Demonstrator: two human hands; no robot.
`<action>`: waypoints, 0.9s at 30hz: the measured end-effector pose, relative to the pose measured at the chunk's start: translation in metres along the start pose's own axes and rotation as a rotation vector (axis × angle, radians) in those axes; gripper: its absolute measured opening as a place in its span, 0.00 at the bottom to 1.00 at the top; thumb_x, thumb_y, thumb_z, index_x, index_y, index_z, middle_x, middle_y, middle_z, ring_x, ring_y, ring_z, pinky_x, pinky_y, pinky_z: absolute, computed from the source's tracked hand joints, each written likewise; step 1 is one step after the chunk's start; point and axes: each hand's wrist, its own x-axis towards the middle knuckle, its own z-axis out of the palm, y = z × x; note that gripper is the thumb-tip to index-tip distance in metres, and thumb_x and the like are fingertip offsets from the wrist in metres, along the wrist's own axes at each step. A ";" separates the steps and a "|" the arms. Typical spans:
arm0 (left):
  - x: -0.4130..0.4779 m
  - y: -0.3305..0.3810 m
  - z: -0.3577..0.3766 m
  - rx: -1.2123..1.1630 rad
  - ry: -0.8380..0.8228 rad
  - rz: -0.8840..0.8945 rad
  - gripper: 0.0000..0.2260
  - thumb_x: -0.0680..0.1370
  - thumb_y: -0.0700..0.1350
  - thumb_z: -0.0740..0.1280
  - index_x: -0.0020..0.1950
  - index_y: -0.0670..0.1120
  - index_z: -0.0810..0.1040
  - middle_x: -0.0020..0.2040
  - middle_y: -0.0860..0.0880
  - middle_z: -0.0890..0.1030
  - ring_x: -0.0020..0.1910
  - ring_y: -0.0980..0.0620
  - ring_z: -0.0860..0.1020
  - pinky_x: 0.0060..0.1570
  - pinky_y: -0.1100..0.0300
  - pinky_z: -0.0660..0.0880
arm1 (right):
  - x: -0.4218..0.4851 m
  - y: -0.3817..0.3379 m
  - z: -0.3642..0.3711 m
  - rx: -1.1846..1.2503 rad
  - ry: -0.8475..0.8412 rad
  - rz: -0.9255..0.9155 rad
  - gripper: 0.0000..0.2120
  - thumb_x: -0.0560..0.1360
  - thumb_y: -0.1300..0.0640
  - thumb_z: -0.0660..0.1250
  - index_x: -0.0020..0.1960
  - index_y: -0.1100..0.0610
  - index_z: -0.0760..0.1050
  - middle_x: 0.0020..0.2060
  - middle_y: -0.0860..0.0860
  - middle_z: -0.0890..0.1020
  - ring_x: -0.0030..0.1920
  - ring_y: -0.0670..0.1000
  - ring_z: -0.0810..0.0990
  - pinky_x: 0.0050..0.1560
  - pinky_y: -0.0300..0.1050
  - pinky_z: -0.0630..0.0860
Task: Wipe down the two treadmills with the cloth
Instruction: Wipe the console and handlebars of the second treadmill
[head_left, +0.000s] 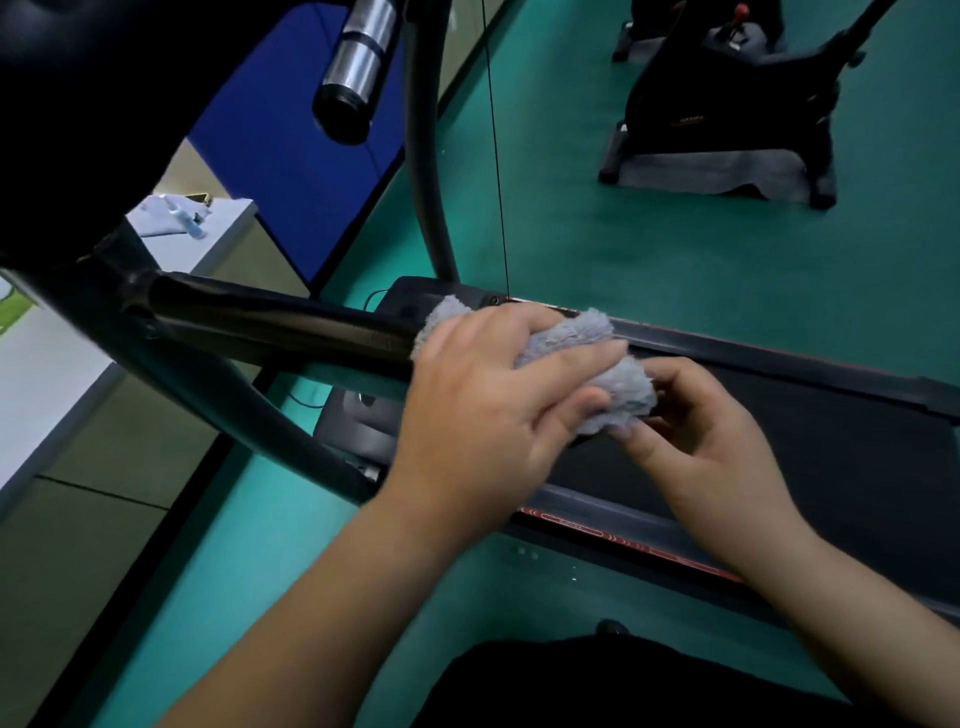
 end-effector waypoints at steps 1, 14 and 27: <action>-0.002 -0.014 -0.006 -0.010 -0.009 0.023 0.14 0.79 0.54 0.61 0.60 0.53 0.81 0.54 0.47 0.79 0.51 0.46 0.76 0.54 0.49 0.68 | 0.000 0.000 -0.001 -0.009 0.000 -0.001 0.19 0.63 0.33 0.71 0.51 0.38 0.76 0.46 0.44 0.81 0.47 0.46 0.80 0.52 0.40 0.76; -0.008 0.004 0.006 0.070 0.141 -0.174 0.12 0.78 0.49 0.63 0.55 0.51 0.83 0.53 0.48 0.79 0.53 0.46 0.75 0.59 0.51 0.66 | 0.008 -0.004 -0.010 -0.042 -0.074 -0.009 0.23 0.60 0.29 0.71 0.50 0.38 0.75 0.46 0.43 0.81 0.46 0.45 0.81 0.52 0.42 0.77; -0.040 -0.120 -0.052 0.116 0.303 -0.565 0.17 0.80 0.53 0.58 0.59 0.48 0.81 0.59 0.44 0.75 0.60 0.46 0.68 0.63 0.67 0.59 | 0.043 -0.052 -0.005 -0.361 -0.085 -0.211 0.09 0.71 0.42 0.66 0.49 0.42 0.75 0.48 0.41 0.78 0.52 0.41 0.78 0.54 0.39 0.75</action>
